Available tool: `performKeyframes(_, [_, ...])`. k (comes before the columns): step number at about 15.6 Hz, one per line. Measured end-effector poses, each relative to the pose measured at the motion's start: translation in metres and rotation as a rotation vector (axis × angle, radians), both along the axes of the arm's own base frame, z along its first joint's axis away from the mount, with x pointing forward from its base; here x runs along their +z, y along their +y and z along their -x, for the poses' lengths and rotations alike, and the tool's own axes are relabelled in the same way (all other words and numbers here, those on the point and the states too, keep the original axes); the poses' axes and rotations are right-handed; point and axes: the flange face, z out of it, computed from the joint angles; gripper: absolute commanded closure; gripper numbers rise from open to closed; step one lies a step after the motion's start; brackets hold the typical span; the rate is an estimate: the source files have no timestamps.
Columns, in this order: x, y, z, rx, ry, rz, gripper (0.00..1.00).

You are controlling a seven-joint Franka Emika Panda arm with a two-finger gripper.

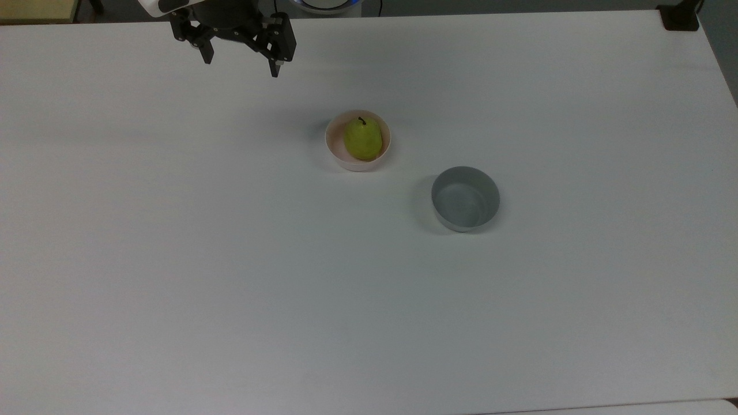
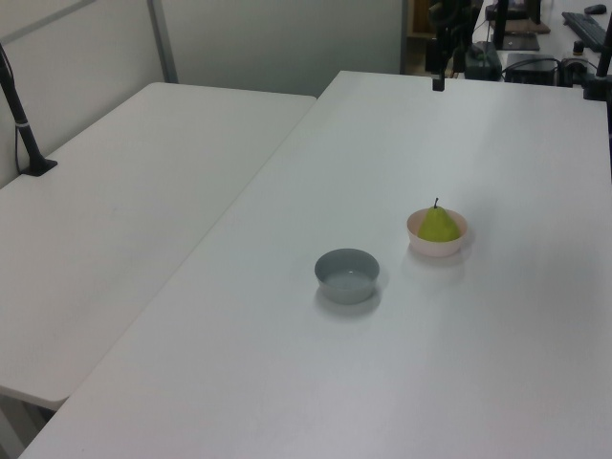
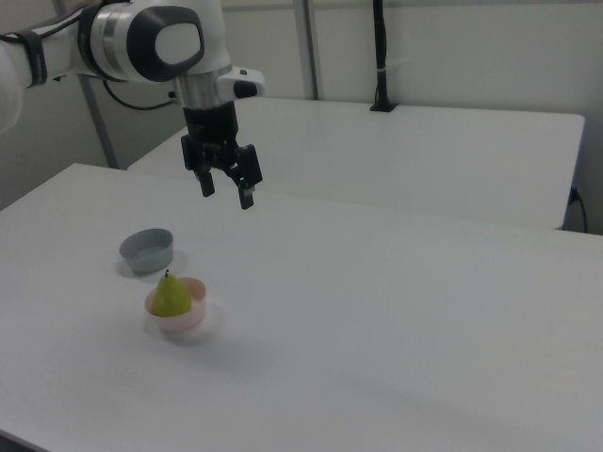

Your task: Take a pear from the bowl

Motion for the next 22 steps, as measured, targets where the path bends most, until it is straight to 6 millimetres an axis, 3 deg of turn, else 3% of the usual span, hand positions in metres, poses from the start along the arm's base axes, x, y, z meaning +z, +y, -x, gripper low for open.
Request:
performKeyframes(5, [0.000,0.021,-0.002,0.071,-0.001,-0.038,0.00])
performKeyframes(12, [-0.002,0.106,0.000,0.219,0.005,-0.042,0.00])
performKeyframes(16, [-0.008,0.129,0.001,0.258,0.018,-0.042,0.01])
performKeyframes(19, [-0.034,0.144,-0.002,0.282,0.065,-0.039,0.02])
performKeyframes(22, [-0.081,0.162,-0.006,0.327,0.149,-0.036,0.03])
